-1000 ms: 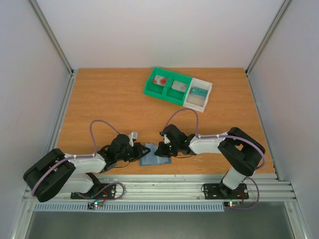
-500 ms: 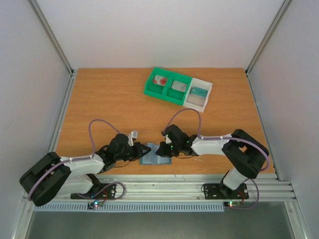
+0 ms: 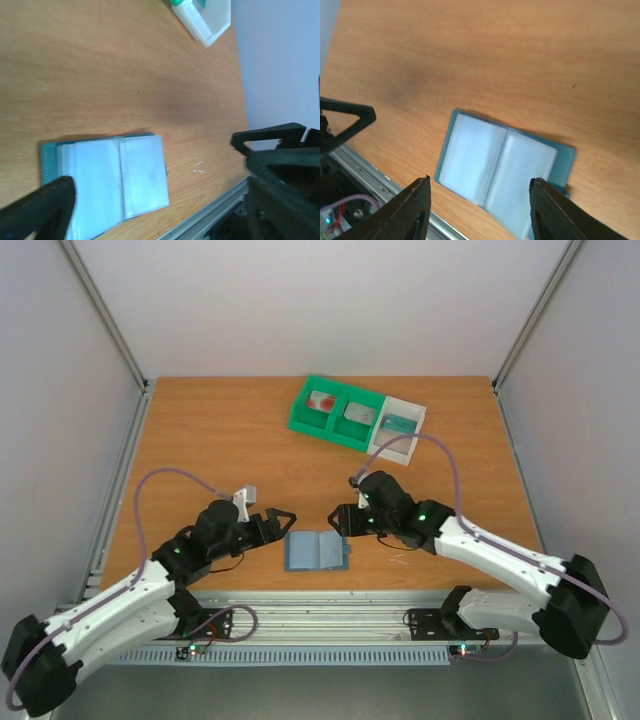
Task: Take the credit cards out of the card holder
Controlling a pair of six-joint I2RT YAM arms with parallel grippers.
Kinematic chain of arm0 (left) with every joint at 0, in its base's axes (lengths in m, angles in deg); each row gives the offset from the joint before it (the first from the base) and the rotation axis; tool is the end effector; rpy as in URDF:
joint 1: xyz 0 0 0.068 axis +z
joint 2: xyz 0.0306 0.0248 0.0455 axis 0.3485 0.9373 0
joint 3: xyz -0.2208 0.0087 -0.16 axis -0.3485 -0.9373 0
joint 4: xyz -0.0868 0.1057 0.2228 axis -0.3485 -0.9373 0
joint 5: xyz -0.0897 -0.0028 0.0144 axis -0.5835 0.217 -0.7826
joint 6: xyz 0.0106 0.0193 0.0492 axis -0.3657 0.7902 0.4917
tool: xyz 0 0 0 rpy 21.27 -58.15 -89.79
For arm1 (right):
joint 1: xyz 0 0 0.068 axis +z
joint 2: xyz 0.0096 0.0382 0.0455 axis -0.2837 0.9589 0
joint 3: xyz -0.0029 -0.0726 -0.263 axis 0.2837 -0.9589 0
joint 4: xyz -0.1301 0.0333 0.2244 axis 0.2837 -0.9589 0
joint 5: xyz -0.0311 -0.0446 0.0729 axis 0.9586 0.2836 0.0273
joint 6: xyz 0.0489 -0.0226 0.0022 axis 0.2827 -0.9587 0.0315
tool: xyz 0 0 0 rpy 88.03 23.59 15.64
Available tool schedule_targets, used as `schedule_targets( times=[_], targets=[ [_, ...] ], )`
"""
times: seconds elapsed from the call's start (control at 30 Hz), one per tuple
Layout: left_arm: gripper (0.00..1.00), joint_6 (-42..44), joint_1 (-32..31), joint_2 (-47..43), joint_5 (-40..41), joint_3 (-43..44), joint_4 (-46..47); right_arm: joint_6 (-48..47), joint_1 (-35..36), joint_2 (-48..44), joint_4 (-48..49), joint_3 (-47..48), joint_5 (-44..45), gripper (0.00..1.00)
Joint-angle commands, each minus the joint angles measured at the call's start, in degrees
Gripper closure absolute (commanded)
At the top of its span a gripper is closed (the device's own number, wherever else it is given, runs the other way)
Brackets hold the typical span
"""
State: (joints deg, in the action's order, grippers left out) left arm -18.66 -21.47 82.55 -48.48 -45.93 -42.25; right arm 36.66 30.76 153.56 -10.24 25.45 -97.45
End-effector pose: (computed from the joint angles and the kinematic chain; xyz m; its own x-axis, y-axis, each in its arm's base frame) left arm 0.1276 -0.1231 0.2016 -0.8496 -0.3499 -0.3946 0.1122 0.6111 -0.7836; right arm 0.1630 0.1847 0.2321 -0.6441 -0.4070 -0.6477 -0.6848 0.6840 0.2513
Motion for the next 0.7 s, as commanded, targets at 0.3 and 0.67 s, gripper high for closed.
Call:
schedule_targets(
  times=[0.3,0.67],
  targets=[
    [0.01,18.00,-0.20,-14.32,14.37,23.14,-40.13,-3.84,-0.22,-21.51,-28.57,12.34,17.05,0.02],
    [0.01,23.14,-0.20,-18.19,10.92,34.10,-46.46,0.50,-0.22,-24.79,-34.50,17.82,20.23,0.01]
  ],
)
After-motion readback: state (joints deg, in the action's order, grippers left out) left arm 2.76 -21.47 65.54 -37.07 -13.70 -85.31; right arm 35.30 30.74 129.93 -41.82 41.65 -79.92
